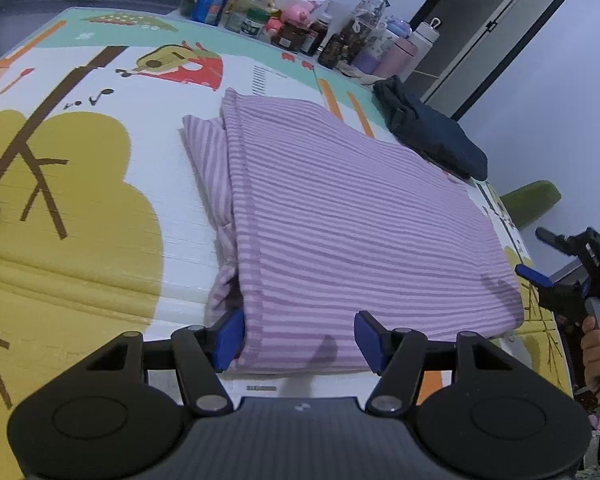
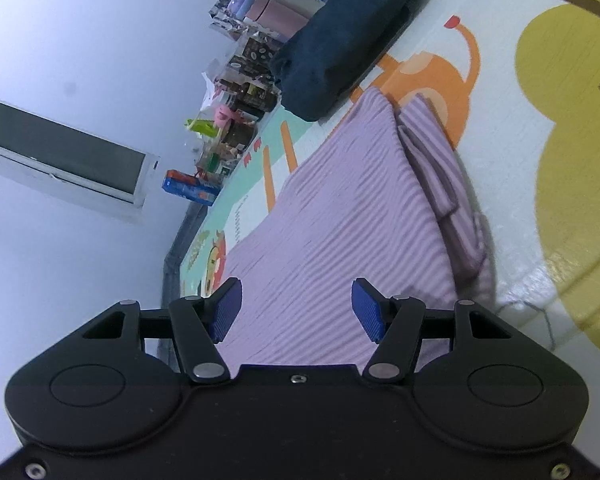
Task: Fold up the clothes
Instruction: 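Lower both grippers to the folded shirt's side edge and close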
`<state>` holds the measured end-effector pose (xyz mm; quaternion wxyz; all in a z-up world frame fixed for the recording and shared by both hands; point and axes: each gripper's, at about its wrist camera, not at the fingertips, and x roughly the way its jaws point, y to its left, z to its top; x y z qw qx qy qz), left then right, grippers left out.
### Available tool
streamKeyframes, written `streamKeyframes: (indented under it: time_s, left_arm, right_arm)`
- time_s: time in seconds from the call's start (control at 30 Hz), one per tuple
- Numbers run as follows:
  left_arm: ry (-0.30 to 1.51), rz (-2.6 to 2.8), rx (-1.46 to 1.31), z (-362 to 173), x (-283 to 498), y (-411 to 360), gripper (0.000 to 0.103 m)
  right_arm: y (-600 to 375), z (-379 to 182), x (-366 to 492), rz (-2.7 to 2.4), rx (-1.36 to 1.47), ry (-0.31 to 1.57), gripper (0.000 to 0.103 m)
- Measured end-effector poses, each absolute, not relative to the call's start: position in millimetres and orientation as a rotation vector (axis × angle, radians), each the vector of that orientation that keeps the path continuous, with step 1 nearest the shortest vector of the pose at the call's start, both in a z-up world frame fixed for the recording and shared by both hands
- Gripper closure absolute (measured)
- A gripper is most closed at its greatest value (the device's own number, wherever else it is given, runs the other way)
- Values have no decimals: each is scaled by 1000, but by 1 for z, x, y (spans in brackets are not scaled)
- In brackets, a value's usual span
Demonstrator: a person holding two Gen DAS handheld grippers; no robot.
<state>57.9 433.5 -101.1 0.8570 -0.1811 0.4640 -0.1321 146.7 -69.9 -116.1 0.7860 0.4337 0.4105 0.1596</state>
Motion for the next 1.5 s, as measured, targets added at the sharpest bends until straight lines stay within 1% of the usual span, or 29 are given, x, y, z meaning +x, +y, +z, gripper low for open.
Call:
streamKeyframes:
  time_s: [0.13, 0.27, 0.5, 0.63, 0.73, 0.87, 0.9, 0.93, 0.97, 1.0, 1.03, 1.07, 1.1, 1.17, 1.5]
  left_arm:
    - [980, -291, -364, -101, 59, 431, 40]
    - [990, -314, -367, -102, 61, 432, 44]
    - [981, -354, -348, -104, 61, 430, 62]
    - [977, -368, -336, -106, 61, 431, 67]
    - [979, -372, -335, -109, 60, 433, 70]
    - [981, -378, -333, -112, 60, 436, 71]
    - [982, -379, -332, -113, 60, 437, 73]
    - [981, -375, -332, -113, 59, 438, 77]
    - [979, -368, -330, -114, 58, 438, 79]
    - [977, -360, -324, -114, 58, 438, 83]
    - [975, -352, -318, -114, 57, 438, 88]
    - [969, -343, -306, -113, 57, 438, 90]
    - [962, -333, -292, -113, 56, 437, 94]
    - [947, -320, -271, -112, 53, 436, 97]
    - [882, -328, -295, -107, 37, 439, 99]
  right_arm:
    - [-74, -106, 131, 292, 831, 871, 44]
    - [-92, -104, 120, 231, 829, 859, 43]
    - [-116, -118, 117, 241, 869, 906, 43]
    - [-117, -131, 118, 267, 899, 932, 43]
    - [-111, -136, 122, 288, 880, 943, 50]
    - [-100, -134, 127, 281, 797, 961, 52]
    - [-97, -133, 128, 276, 774, 965, 52]
    - [-95, -133, 128, 270, 758, 969, 62]
    - [-94, -133, 128, 269, 754, 972, 69]
    - [-94, -133, 128, 273, 755, 975, 70]
    - [-94, -134, 128, 272, 751, 981, 77]
    - [-94, -135, 128, 266, 744, 988, 84]
    - [-94, -136, 128, 264, 745, 991, 87]
    - [-98, -139, 128, 271, 770, 980, 91]
    - [-111, -150, 129, 265, 850, 961, 91]
